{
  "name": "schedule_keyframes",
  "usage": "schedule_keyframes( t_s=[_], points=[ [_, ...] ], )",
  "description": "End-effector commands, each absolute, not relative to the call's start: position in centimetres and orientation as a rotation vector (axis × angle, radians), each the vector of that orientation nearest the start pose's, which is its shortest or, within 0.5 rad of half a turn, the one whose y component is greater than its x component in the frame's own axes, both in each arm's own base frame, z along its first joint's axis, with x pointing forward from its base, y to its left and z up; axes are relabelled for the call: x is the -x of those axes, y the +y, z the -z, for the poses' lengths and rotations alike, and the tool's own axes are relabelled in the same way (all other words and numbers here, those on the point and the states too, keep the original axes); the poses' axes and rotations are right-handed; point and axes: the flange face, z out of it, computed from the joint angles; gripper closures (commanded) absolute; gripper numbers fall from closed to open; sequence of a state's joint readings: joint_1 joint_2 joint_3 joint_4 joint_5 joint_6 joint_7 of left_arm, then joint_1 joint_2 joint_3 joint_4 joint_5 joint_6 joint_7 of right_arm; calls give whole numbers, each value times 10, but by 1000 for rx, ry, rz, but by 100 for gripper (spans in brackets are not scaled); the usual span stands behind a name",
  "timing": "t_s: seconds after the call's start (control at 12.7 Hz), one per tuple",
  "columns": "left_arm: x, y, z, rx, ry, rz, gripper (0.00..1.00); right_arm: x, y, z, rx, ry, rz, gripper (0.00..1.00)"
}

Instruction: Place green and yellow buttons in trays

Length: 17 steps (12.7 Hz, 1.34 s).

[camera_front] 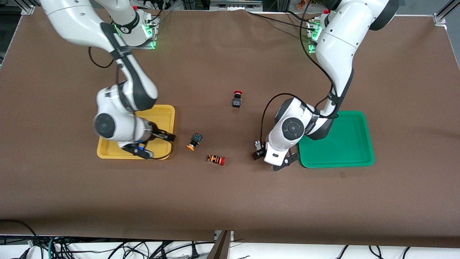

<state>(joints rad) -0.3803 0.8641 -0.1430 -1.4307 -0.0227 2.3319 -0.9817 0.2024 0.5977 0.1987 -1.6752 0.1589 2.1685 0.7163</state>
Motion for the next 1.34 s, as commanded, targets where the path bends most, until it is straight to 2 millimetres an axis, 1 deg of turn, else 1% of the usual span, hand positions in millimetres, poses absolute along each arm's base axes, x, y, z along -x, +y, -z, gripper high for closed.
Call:
schedule_keyframes(
  t_s=[0.0,0.08,0.16,0.24,0.31,0.39,0.47,0.55,0.63,0.71,0.79,0.87,0.94,1.02,1.1,1.18,1.26],
  points=[
    [-642,-361,-188,3149,-851,-57,51,-620,298,-219,2857,794,-225,0],
    [-636,-365,-186,3145,-832,-70,72,-618,305,-209,2865,794,-197,0],
    [-631,-370,-184,3141,-816,-81,87,-615,314,-203,2862,811,-170,0],
    [-630,-369,-185,3129,-809,-105,100,-613,322,-196,2851,843,-141,0],
    [-635,-358,-194,3107,-811,-129,100,-611,326,-190,2857,847,-121,0],
    [-641,-339,-215,3088,-757,-179,100,-610,329,-186,2860,845,-110,0],
    [-646,-313,-239,3063,-674,-259,100,-609,330,-184,2861,840,-108,0],
    [-647,-289,-261,3053,-554,-335,100,-608,331,-182,2861,838,-108,2],
    [-648,-267,-281,3054,-430,-392,100,-609,331,-182,2861,837,-104,22],
    [-651,-236,-295,3052,-339,-456,100,-609,331,-181,2865,827,-104,49],
    [-653,-208,-301,3054,-258,-507,100,-609,330,-181,2880,806,-89,86],
    [-656,-184,-296,3064,-186,-542,100,-609,330,-181,2898,778,-74,100],
    [-653,-160,-279,3041,-132,-577,100,-610,329,-185,2913,752,-64,100],
    [-646,-141,-263,2974,-14,-593,100,-614,323,-194,2928,723,-51,100],
    [-641,-125,-251,2931,57,-612,100,-614,318,-203,2981,658,-97,100],
    [-638,-117,-241,2935,52,-605,100,-621,306,-222,3020,597,-147,100],
    [-632,-123,-230,2937,40,-606,80,-622,291,-237,3062,521,-211,100]
  ],
)
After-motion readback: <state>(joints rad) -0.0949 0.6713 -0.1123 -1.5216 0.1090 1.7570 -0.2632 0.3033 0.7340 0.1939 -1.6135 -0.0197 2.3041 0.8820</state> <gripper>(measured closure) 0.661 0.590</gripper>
